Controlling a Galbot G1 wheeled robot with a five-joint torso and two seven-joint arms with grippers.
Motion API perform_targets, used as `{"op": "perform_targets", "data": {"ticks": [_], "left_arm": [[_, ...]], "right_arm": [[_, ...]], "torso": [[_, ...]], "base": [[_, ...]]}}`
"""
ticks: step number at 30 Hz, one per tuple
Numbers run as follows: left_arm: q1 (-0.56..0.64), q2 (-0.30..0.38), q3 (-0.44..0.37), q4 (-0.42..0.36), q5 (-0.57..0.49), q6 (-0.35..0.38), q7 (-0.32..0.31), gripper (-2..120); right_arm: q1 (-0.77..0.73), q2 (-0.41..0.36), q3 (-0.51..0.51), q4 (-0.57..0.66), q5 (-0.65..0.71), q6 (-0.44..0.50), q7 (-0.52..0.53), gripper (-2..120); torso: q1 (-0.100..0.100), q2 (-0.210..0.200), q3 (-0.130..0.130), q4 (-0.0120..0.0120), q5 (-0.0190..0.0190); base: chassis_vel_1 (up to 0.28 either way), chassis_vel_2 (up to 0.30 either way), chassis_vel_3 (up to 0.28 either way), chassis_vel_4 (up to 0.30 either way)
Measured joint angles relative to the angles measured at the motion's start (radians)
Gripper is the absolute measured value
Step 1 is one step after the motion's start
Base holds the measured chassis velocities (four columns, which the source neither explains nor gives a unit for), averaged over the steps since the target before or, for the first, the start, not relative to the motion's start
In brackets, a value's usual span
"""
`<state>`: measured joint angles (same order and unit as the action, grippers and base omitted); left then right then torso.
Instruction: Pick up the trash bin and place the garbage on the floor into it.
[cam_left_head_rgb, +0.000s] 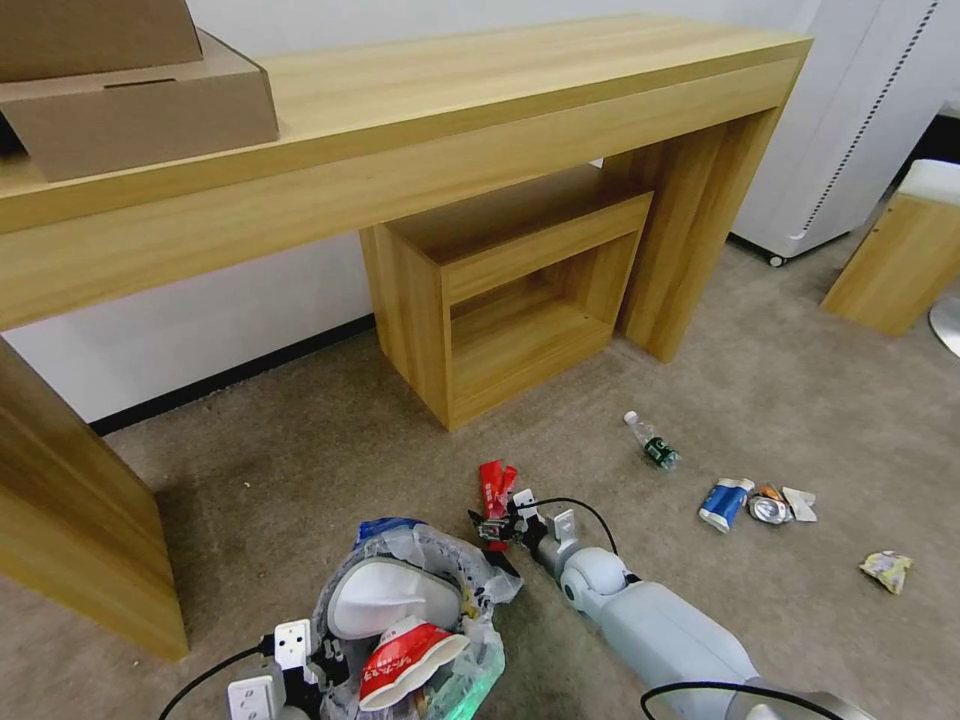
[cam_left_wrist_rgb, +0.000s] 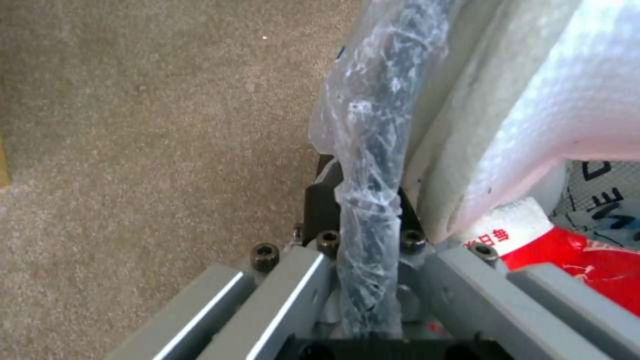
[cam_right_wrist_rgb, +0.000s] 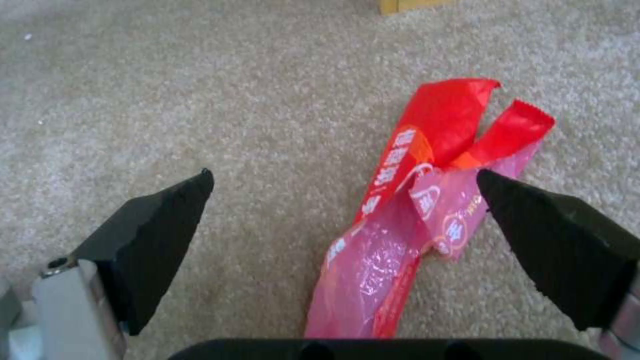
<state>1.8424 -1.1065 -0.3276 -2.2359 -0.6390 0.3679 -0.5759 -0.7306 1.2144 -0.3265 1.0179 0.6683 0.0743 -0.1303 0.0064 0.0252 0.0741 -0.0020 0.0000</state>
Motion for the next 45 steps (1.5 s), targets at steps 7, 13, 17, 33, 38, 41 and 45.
{"op": "perform_targets", "data": {"ticks": [7, 13, 17, 33, 38, 41, 45], "left_arm": [[0.002, -0.004, 0.006, 0.005, 0.005, -0.002, -0.001, 0], [0.005, -0.006, 0.007, 0.007, 0.008, -0.003, -0.001, 0], [0.005, -0.005, 0.007, 0.009, 0.008, -0.003, -0.001, 0], [0.012, -0.001, 0.011, 0.014, 0.014, -0.008, 0.000, 0], [0.014, 0.000, 0.011, 0.016, 0.015, -0.010, 0.000, 0], [0.016, 0.000, 0.012, 0.017, 0.017, -0.011, 0.001, 0], [0.018, 0.000, 0.012, 0.017, 0.018, -0.011, 0.002, 0]], "right_arm": [[0.006, 0.025, -0.006, -0.025, -0.004, 0.000, 0.007, 100], [0.006, 0.042, 0.000, -0.050, -0.019, 0.008, 0.006, 100], [0.004, 0.051, 0.010, -0.068, -0.029, 0.016, 0.005, 100], [-0.013, 0.080, 0.052, -0.151, -0.082, 0.057, -0.016, 100], [-0.007, 0.099, 0.055, -0.189, -0.089, 0.068, -0.020, 100], [-0.004, 0.107, 0.055, -0.207, -0.095, 0.073, -0.025, 100], [-0.006, 0.117, 0.054, -0.226, -0.103, 0.080, -0.031, 100]], "torso": [[0.000, 0.000, 0.000, -0.0001, -0.0002], [0.000, 0.000, 0.000, 0.0000, 0.0001], [0.000, 0.000, 0.000, -0.0002, 0.0000], [0.000, 0.000, 0.000, -0.0002, 0.0001], [0.000, 0.000, 0.000, -0.0002, 0.0001], [0.000, 0.000, 0.000, -0.0001, 0.0001], [0.000, 0.000, 0.000, -0.0001, 0.0000]], "base": [[0.000, 0.000, 0.000, 0.000], [0.000, 0.000, 0.000, 0.000], [0.000, 0.000, 0.000, 0.000], [0.000, 0.000, 0.000, 0.000], [0.000, 0.000, 0.000, 0.000], [0.000, 0.000, 0.000, 0.000], [0.000, 0.000, 0.000, 0.000]]}}
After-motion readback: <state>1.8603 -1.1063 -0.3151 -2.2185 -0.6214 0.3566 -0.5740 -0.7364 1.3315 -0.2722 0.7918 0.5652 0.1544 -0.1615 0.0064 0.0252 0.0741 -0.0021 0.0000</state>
